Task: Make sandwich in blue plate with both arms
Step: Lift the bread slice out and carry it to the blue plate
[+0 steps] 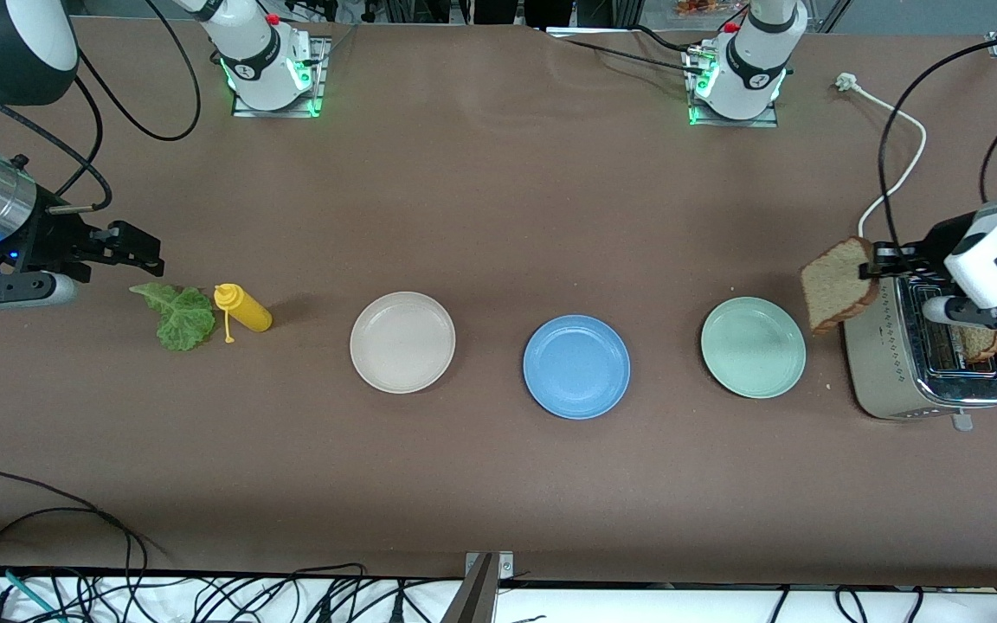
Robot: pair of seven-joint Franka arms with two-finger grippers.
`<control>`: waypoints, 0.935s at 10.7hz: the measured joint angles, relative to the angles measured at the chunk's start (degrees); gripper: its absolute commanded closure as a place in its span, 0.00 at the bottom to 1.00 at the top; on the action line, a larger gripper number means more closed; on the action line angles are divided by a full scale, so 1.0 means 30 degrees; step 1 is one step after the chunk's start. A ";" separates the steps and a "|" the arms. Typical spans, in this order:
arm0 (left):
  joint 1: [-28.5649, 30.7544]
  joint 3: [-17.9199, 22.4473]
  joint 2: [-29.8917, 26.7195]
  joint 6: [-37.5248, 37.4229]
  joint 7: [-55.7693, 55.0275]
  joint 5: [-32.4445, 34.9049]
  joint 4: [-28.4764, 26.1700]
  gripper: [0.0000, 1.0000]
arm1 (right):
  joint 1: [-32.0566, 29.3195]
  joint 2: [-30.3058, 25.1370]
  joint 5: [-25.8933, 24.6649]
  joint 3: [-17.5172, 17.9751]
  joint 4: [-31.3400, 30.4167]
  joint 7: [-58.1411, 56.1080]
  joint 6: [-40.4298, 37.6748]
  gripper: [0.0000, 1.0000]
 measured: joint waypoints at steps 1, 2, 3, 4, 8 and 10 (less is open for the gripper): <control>-0.0229 0.0001 -0.0118 0.0591 -0.0463 -0.1069 -0.0587 1.00 | -0.0005 0.0011 0.0000 -0.0003 0.0000 0.0000 0.0015 0.00; -0.0451 0.0009 -0.0141 0.1478 -0.0680 -0.2259 -0.1315 1.00 | -0.0011 0.0037 0.0000 -0.0010 -0.0005 0.0000 0.0016 0.00; -0.0729 0.0009 -0.0130 0.2396 -0.0706 -0.3293 -0.2094 1.00 | -0.0019 0.0075 -0.0001 -0.0012 -0.0013 0.0000 0.0016 0.00; -0.1090 0.0014 -0.0090 0.3088 -0.0711 -0.4096 -0.2710 1.00 | -0.0062 0.0110 -0.0004 -0.0022 -0.0071 0.0000 0.0016 0.00; -0.3267 -0.0016 0.0718 0.4847 -0.2391 -0.6239 -0.3442 1.00 | -0.0325 0.0779 -0.0182 -0.0397 -0.0830 -0.0320 0.0026 0.00; -0.4761 -0.0031 0.1522 0.6461 -0.2977 -0.7053 -0.3463 1.00 | -0.0385 0.1016 -0.0375 -0.0621 -0.1775 -0.0815 0.0276 0.00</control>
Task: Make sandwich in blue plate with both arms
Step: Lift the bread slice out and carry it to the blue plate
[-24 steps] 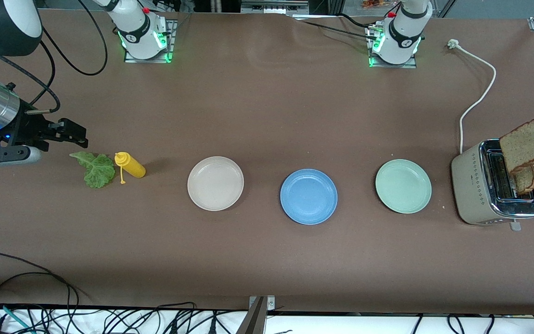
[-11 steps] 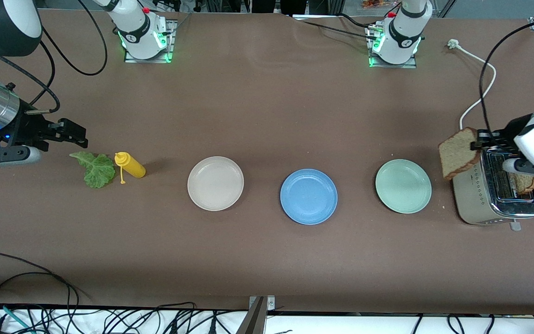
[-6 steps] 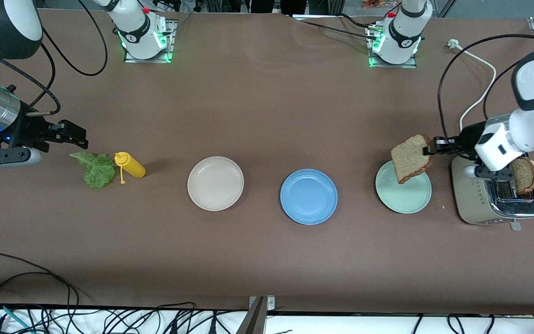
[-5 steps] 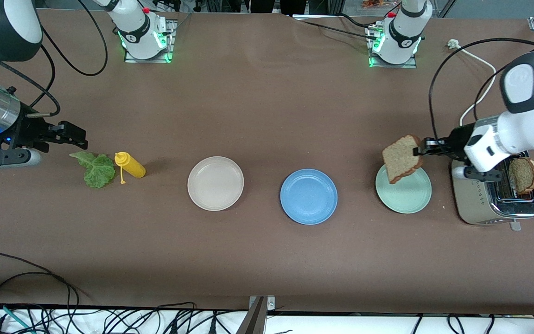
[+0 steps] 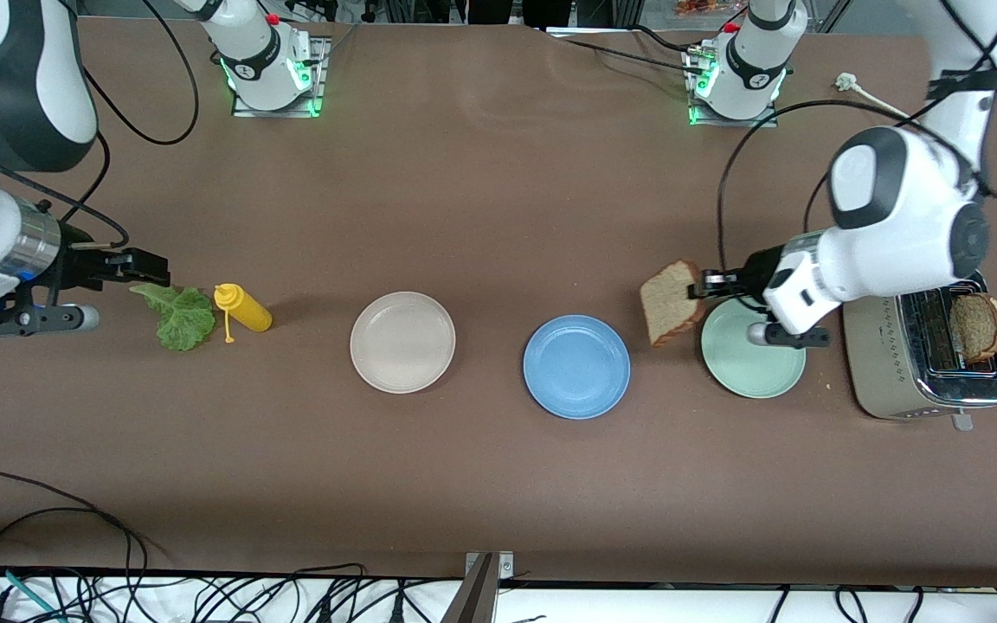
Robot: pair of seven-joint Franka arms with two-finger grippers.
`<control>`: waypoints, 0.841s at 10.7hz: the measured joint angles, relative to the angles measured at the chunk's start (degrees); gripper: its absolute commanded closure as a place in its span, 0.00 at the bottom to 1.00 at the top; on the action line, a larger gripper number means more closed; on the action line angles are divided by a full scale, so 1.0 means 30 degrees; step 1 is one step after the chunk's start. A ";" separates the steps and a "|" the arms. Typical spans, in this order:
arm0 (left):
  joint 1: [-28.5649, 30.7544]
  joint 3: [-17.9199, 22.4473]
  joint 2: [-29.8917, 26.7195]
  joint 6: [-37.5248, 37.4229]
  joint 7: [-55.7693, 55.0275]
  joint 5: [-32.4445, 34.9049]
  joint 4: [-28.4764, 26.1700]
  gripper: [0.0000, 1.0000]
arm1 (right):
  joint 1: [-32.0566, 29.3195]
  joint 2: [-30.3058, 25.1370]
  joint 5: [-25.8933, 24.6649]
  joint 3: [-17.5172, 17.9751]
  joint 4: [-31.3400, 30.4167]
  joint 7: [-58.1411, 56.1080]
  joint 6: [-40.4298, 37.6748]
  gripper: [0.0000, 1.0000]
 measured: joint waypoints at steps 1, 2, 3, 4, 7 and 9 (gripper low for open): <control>-0.0571 0.0005 0.0630 0.0701 -0.0031 -0.1473 -0.0010 1.00 | -0.0011 0.0046 -0.0068 -0.0303 -0.0633 -0.0824 0.0358 0.00; -0.0993 0.0005 0.1294 0.1279 -0.0023 -0.2454 -0.0011 1.00 | -0.0027 0.0066 -0.0089 -0.0676 -0.1095 -0.1785 0.0593 0.00; -0.1380 0.0006 0.1968 0.1931 -0.0016 -0.2842 0.0005 1.00 | -0.0043 0.0077 -0.0100 -0.1148 -0.1434 -0.2880 0.0754 0.00; -0.1699 0.0003 0.2501 0.2561 -0.0015 -0.2915 0.0060 1.00 | -0.0060 0.0082 -0.0111 -0.1606 -0.1795 -0.3962 0.1105 0.00; -0.2374 0.0000 0.3719 0.3256 -0.0015 -0.2978 0.1174 1.00 | -0.0097 0.0127 -0.0112 -0.2668 -0.3861 -0.6996 0.3200 0.00; -0.2679 0.0002 0.4255 0.3257 -0.0015 -0.3532 0.2006 1.00 | -0.0099 0.0214 -0.0113 -0.2972 -0.5129 -0.8458 0.4329 0.00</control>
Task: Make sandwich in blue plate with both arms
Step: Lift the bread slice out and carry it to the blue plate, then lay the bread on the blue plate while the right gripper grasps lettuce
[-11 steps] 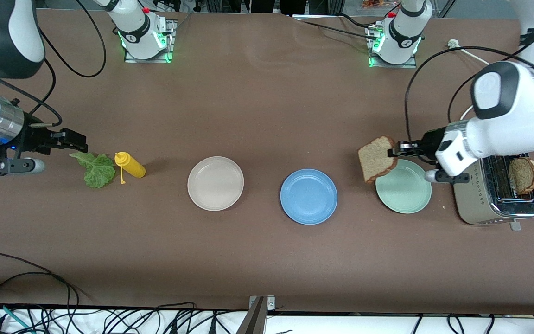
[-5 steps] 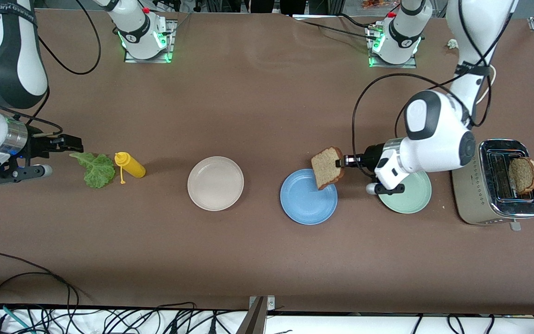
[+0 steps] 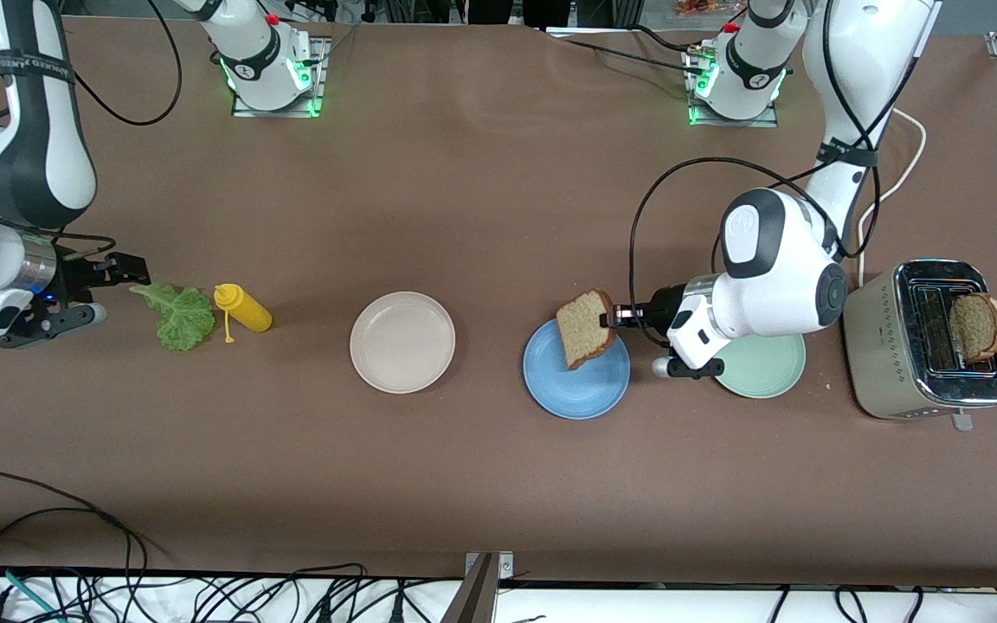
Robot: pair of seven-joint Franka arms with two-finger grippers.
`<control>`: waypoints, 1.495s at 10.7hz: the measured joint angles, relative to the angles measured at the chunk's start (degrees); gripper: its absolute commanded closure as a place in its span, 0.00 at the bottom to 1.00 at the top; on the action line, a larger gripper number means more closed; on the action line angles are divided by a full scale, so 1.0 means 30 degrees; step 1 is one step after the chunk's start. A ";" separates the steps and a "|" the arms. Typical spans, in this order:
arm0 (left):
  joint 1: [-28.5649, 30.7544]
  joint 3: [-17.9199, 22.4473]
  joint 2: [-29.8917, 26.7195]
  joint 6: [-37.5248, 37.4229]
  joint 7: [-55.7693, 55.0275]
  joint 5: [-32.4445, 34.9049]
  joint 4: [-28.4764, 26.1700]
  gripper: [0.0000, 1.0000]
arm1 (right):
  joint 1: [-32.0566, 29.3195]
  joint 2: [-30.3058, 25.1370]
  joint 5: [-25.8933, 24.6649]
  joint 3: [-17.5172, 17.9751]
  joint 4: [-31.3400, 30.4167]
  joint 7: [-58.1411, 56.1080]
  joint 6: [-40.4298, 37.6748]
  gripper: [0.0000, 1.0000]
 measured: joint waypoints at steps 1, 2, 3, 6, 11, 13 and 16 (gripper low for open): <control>-0.0167 0.0002 0.0276 0.0181 0.0001 -0.0075 0.0309 1.00 | 0.0001 0.0108 -0.0001 -0.0186 -0.0679 -0.0943 0.0725 0.00; -0.0349 0.0002 0.0580 0.0604 0.0048 -0.0076 0.0513 1.00 | -0.0003 0.0259 -0.0001 -0.0392 -0.1319 -0.1719 0.1313 0.00; -0.0530 0.0002 0.0958 0.1207 0.0180 -0.0076 0.0604 1.00 | -0.0007 0.0467 -0.0001 -0.0563 -0.1868 -0.2189 0.1655 0.00; -0.1009 0.0003 0.2019 0.2480 0.0626 -0.0077 0.1000 1.00 | -0.0104 0.1528 -0.0002 -0.1188 -0.2501 -0.3909 0.3028 0.00; -0.1173 0.0013 0.2451 0.2529 0.0680 -0.0077 0.1818 1.00 | -0.0368 0.2810 -0.0001 -0.1322 -0.3634 -0.5389 0.4943 0.00; -0.1174 0.0015 0.2534 0.2529 0.0686 -0.0077 0.1895 1.00 | -0.0423 0.3436 0.0031 -0.1322 -0.3674 -0.5956 0.5126 0.00; -0.1173 0.0036 0.2893 0.2529 0.0697 -0.0077 0.1934 0.96 | -0.0549 0.4290 0.0068 -0.1321 -0.3662 -0.8015 0.6016 0.00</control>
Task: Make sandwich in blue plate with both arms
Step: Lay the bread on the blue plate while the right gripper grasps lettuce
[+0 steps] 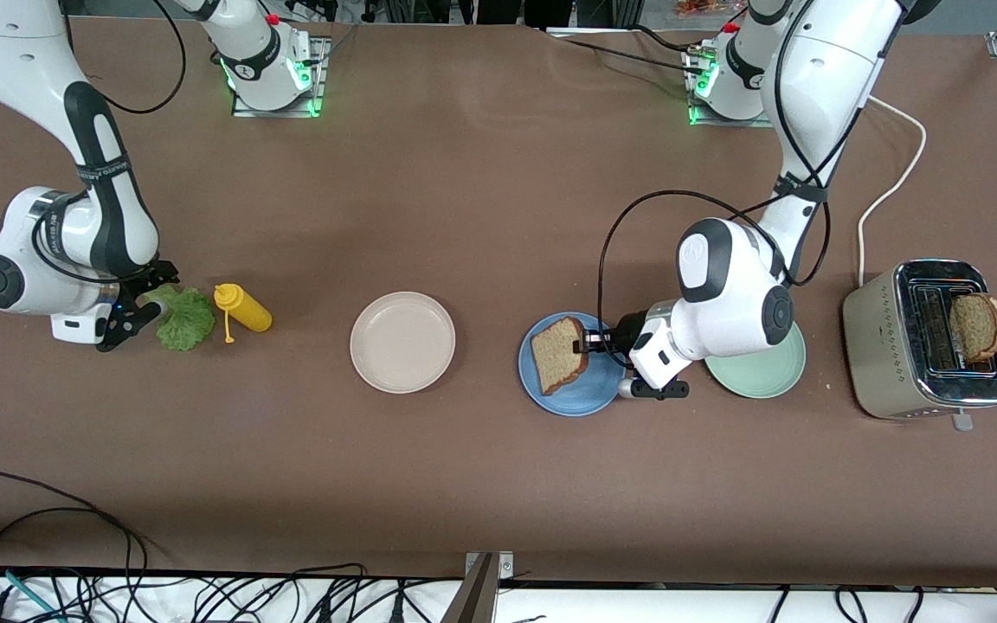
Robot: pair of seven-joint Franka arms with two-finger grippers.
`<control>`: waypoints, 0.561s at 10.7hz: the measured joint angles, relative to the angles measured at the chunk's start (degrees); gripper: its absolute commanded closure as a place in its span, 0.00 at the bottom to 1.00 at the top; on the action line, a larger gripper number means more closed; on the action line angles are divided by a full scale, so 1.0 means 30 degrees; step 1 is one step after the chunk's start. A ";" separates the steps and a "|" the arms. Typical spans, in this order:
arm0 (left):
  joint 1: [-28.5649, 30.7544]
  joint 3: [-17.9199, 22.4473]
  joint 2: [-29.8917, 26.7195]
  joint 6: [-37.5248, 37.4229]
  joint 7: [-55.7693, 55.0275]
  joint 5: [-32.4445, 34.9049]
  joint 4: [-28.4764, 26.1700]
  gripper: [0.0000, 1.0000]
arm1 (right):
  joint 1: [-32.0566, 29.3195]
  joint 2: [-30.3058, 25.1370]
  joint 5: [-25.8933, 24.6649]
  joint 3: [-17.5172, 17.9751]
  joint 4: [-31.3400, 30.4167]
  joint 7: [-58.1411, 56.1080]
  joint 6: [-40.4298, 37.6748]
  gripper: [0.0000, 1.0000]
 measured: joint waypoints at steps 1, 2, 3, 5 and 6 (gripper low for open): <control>0.0001 0.0004 0.0129 0.0000 0.0009 0.0000 0.0016 0.79 | -0.0025 0.0105 0.0004 0.0000 0.0007 -0.0898 0.0275 0.00; 0.0000 0.0011 0.0237 0.0005 0.0019 0.0000 0.0050 0.53 | -0.0087 0.0167 0.0009 -0.0001 0.0009 -0.1312 0.0437 0.00; 0.0004 0.0107 0.0294 0.0021 0.0201 0.0000 0.0080 0.28 | -0.0182 0.0214 0.0009 -0.0002 0.0008 -0.1538 0.0500 0.00; 0.0025 0.0665 0.0422 0.0024 0.2435 -0.0119 0.0085 0.07 | -0.0350 0.0374 0.0535 -0.0005 0.0005 -0.2105 0.0587 0.14; 0.0041 0.1032 0.0543 0.0024 0.3674 -0.0780 0.0085 0.07 | -0.0426 0.0530 0.1077 -0.0005 0.0005 -0.2595 0.0665 0.17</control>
